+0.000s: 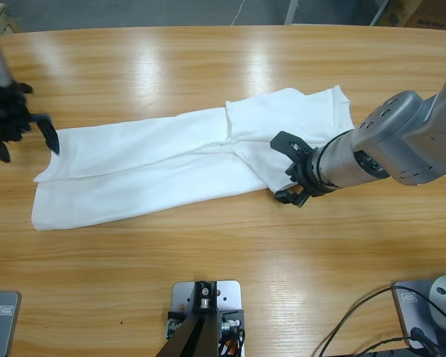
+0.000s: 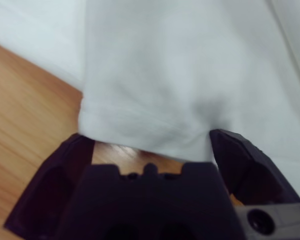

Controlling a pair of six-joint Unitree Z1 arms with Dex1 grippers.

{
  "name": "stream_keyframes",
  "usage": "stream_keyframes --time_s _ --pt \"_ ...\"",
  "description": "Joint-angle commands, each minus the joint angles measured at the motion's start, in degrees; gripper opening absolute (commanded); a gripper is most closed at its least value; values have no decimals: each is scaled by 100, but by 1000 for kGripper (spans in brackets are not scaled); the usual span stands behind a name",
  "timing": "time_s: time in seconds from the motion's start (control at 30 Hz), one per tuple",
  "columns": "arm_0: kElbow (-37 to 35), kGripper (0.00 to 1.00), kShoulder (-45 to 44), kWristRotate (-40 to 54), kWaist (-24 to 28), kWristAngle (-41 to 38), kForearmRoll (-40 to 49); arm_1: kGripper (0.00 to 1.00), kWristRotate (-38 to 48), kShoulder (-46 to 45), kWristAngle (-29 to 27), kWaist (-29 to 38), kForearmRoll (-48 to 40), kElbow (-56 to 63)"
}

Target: Fold clothes

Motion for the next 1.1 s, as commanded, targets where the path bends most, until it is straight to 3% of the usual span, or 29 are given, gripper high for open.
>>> stream_keyframes --time_s 0.03,0.17,0.27,0.4,0.5,0.57,0.73,0.93,1.1 --pt "1823 966 -1696 524 1038 -2072 -1804 913 159 -204 6 54 230 226" --pt "2149 968 -1900 571 1038 -2262 -2208 904 -479 -976 -134 -17 1777 -1054" --pt "2500 964 -2122 974 1038 -2177 -2690 904 -1361 -985 -78 -73 2851 -2597" --pt "2813 968 -2440 2108 1054 -2406 -3164 840 -3453 -526 1152 -240 3272 -3613" --pt "3151 968 -2631 2118 1056 -2446 -3417 816 -4523 112 1959 -845 3278 -3622" --pt "3305 968 -2702 1995 1056 -2509 -3593 811 -5068 589 2177 -1142 3199 -3618" --pt "3653 968 -2769 1419 1100 -2701 -4103 634 -5777 1685 2102 -1286 2984 -3924" --pt "3901 967 -2614 1267 1149 -2865 -4512 632 -5715 1893 1453 -1246 2179 -3437" --pt "3970 968 -2487 1320 1153 -3056 -4650 632 -5488 1909 1277 -1260 1613 -3292"
